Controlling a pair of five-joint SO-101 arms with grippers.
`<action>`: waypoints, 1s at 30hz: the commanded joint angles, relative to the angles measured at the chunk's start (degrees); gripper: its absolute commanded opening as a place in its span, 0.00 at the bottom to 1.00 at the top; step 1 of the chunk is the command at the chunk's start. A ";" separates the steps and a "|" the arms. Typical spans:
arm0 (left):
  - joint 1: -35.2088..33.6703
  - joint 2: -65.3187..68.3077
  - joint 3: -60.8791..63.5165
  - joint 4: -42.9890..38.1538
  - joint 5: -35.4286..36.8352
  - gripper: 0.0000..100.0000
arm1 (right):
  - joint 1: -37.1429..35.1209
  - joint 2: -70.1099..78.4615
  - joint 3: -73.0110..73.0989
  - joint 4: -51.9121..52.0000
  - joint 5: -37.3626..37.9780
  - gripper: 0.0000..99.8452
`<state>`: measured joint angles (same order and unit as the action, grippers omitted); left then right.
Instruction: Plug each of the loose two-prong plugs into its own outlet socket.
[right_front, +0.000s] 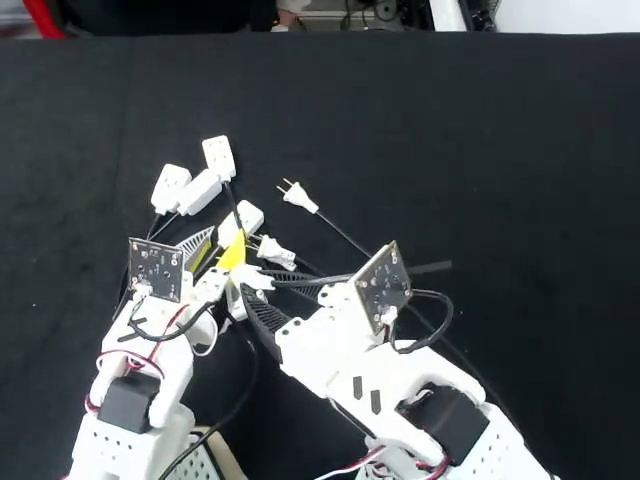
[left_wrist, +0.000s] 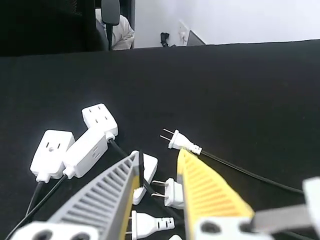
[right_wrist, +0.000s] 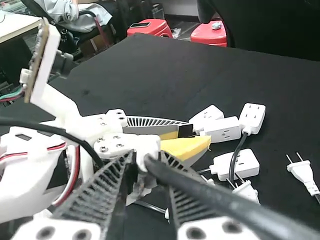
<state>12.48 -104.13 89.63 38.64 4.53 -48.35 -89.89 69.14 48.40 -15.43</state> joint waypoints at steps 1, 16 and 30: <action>-0.57 -0.35 -4.35 3.52 -4.04 0.13 | 3.96 1.10 -2.68 -0.09 0.70 0.01; -8.22 -0.44 -14.46 2.46 15.21 0.13 | -1.93 1.10 0.04 0.62 4.92 0.01; 5.14 -0.44 -13.93 9.23 11.60 0.13 | -2.46 1.10 1.01 0.35 7.56 0.01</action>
<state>16.53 -104.48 78.29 47.69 16.92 -50.20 -89.10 70.55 49.01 -8.40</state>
